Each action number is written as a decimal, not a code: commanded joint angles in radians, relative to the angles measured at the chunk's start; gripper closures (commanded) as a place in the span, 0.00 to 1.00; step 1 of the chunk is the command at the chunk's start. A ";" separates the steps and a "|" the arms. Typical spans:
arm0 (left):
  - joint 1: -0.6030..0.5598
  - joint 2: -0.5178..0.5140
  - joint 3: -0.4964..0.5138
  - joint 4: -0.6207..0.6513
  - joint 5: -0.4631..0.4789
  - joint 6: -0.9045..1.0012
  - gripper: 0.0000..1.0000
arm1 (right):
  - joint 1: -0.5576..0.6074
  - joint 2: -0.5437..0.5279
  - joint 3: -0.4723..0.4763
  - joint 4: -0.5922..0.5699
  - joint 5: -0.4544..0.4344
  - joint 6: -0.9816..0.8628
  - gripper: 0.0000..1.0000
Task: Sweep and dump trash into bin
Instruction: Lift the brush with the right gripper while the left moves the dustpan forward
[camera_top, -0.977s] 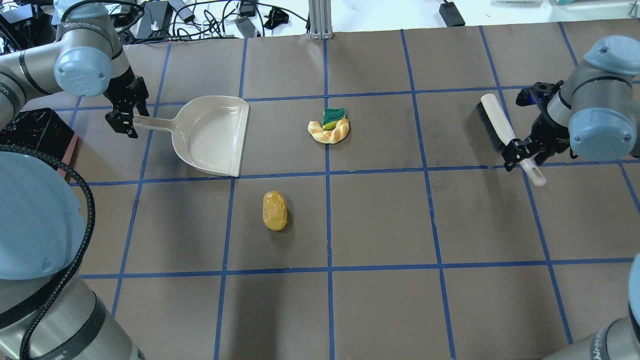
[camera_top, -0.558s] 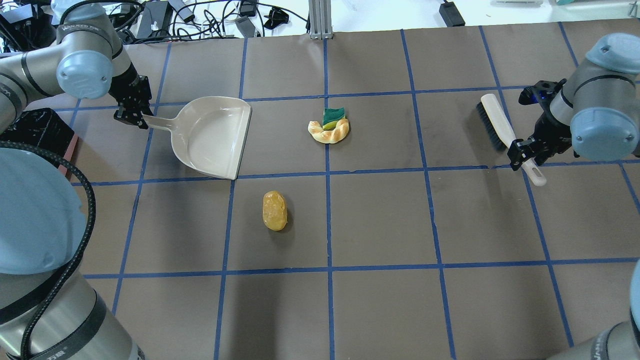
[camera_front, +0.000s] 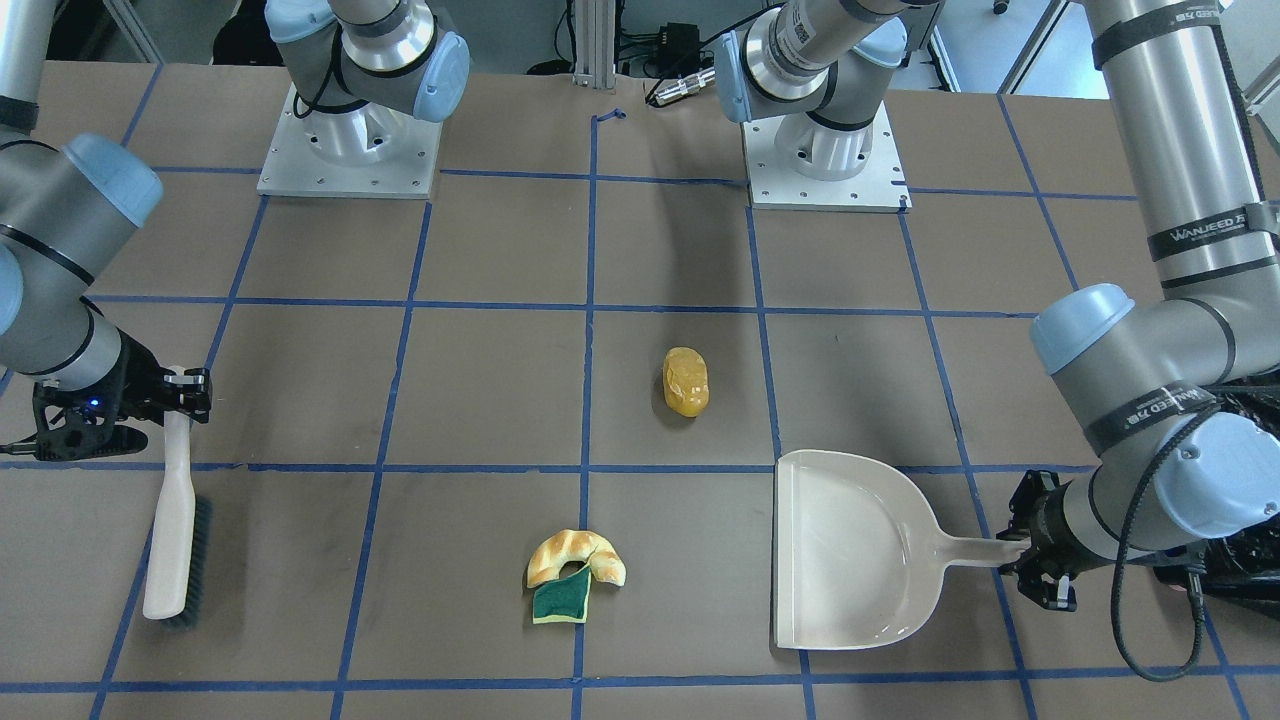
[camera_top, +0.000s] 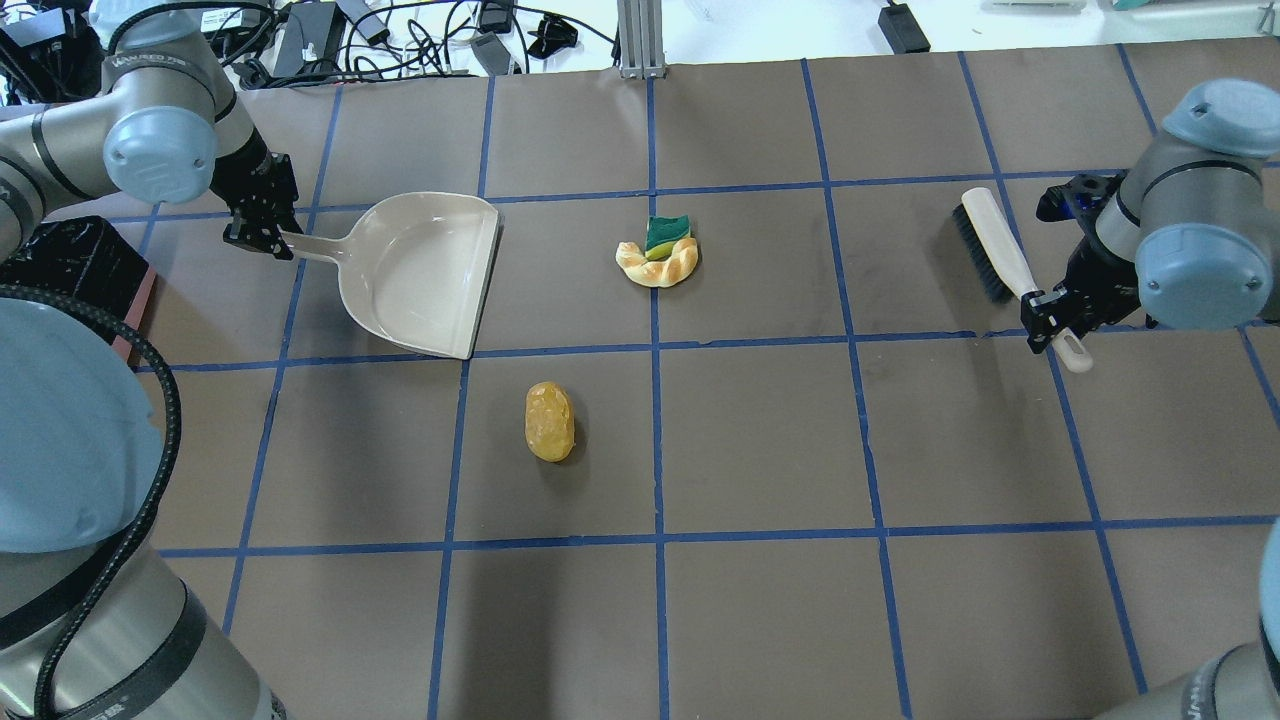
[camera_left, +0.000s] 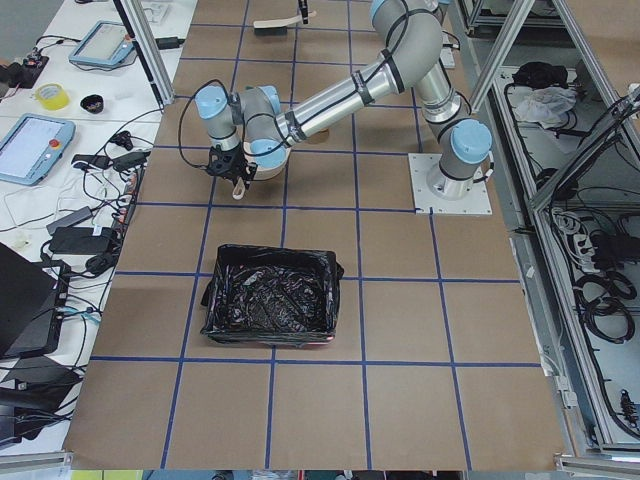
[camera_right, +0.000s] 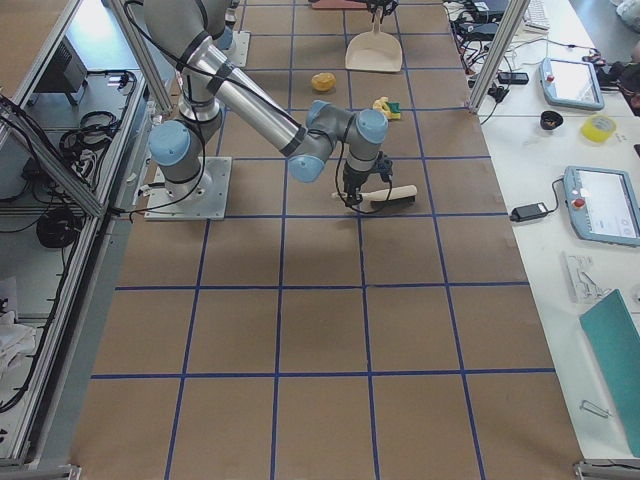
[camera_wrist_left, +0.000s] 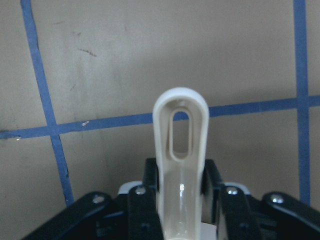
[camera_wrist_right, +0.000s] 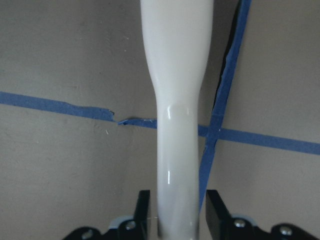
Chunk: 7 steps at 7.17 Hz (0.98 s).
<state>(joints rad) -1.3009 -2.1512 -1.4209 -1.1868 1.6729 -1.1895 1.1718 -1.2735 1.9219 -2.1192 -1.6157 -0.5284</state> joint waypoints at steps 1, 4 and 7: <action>-0.026 0.042 0.022 -0.071 0.028 -0.073 1.00 | 0.002 -0.003 -0.003 -0.004 0.000 0.011 0.83; -0.107 0.024 0.124 -0.165 0.077 -0.255 1.00 | 0.011 -0.024 -0.029 -0.008 0.002 0.004 1.00; -0.193 0.016 0.125 -0.142 0.096 -0.424 1.00 | 0.087 -0.026 -0.122 0.080 -0.016 0.095 1.00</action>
<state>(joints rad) -1.4645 -2.1323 -1.2978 -1.3409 1.7651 -1.5522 1.2260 -1.2974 1.8322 -2.0815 -1.6194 -0.4900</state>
